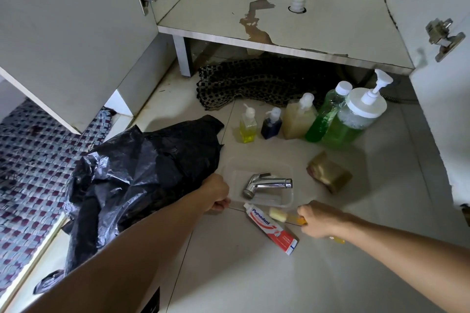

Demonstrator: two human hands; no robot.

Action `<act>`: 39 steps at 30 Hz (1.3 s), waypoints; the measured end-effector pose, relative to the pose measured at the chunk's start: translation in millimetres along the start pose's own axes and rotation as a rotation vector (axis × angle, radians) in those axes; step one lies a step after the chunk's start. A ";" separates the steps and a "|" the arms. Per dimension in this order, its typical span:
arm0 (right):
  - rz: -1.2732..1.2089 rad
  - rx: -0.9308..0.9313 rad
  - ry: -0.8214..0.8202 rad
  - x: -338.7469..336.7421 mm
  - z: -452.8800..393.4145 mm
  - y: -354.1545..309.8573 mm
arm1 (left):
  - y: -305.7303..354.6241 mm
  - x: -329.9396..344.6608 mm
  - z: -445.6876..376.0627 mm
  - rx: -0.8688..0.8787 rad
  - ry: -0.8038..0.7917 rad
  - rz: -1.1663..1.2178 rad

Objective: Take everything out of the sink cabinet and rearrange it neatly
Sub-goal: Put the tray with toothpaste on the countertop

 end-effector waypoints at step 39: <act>0.198 -0.231 0.395 -100.6 -15.2 -109.4 | -21.3 11.0 13.5 0.054 0.017 0.098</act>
Point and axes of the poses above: each hand's wrist, its own z-axis away from the middle knuckle, its own x-axis out of the palm, y = z × x, the point moved 7 cm from there along -z, towards the middle knuckle, and after that the axes turned 10 degrees about x, right-handed, at the moved point
